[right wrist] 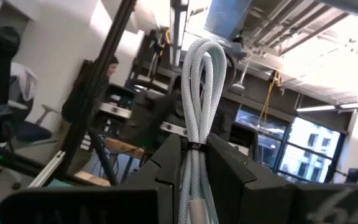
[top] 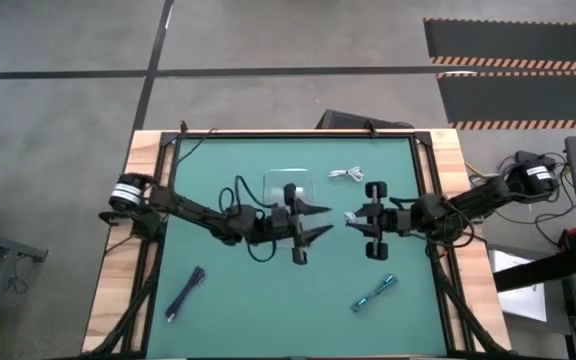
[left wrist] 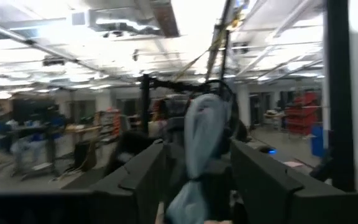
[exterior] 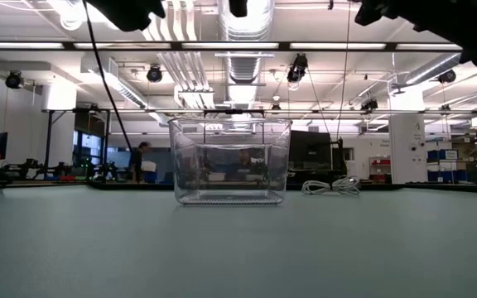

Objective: Pick and place USB-C Cables
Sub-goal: Put the bottom white charger cable into the transparent bin

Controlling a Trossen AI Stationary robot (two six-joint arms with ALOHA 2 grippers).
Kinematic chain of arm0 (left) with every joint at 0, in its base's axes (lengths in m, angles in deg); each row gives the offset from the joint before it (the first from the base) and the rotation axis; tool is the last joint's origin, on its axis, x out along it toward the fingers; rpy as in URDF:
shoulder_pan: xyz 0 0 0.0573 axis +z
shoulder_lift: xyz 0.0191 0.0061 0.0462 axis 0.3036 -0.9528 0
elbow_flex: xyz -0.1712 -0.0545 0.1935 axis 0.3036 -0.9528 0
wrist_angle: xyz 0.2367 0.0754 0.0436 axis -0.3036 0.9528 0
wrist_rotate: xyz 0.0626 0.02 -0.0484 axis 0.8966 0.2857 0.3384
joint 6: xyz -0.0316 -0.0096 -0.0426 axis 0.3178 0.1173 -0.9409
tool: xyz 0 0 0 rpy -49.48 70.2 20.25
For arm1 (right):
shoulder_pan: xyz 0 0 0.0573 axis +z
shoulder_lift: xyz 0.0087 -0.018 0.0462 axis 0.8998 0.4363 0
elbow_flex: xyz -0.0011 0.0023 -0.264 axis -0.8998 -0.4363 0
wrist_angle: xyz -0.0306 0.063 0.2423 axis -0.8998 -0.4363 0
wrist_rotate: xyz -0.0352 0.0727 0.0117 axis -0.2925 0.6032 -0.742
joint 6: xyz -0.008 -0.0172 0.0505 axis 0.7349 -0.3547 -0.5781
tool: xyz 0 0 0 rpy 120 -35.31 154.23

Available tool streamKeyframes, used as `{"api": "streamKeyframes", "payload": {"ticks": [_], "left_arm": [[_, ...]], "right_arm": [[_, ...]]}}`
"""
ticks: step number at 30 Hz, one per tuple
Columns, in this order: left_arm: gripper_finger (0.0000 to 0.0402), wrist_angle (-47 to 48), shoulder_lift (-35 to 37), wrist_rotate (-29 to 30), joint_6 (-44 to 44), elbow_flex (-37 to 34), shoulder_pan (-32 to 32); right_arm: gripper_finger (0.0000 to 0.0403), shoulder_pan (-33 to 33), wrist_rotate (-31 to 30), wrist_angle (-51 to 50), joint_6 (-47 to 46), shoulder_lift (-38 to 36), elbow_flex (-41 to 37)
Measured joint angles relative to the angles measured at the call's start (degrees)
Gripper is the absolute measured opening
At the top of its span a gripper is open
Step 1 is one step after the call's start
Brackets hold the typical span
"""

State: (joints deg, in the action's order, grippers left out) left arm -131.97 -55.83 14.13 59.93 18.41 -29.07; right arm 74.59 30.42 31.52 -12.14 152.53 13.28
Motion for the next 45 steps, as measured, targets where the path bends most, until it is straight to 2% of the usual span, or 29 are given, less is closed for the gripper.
{"api": "streamKeyframes", "payload": {"ticks": [10,45], "left_arm": [[0.0178,-0.1,-2.7,-0.2,-0.1,2.1,0.6],[0.0178,0.4,-3.0,-1.4,-1.7,2.4,0.9]], "right_arm": [[0.0048,0.0,-0.1,0.0,-1.0,6.1,2.6],[0.0048,0.0,-1.6,-0.1,-0.7,6.0,3.3]]}}
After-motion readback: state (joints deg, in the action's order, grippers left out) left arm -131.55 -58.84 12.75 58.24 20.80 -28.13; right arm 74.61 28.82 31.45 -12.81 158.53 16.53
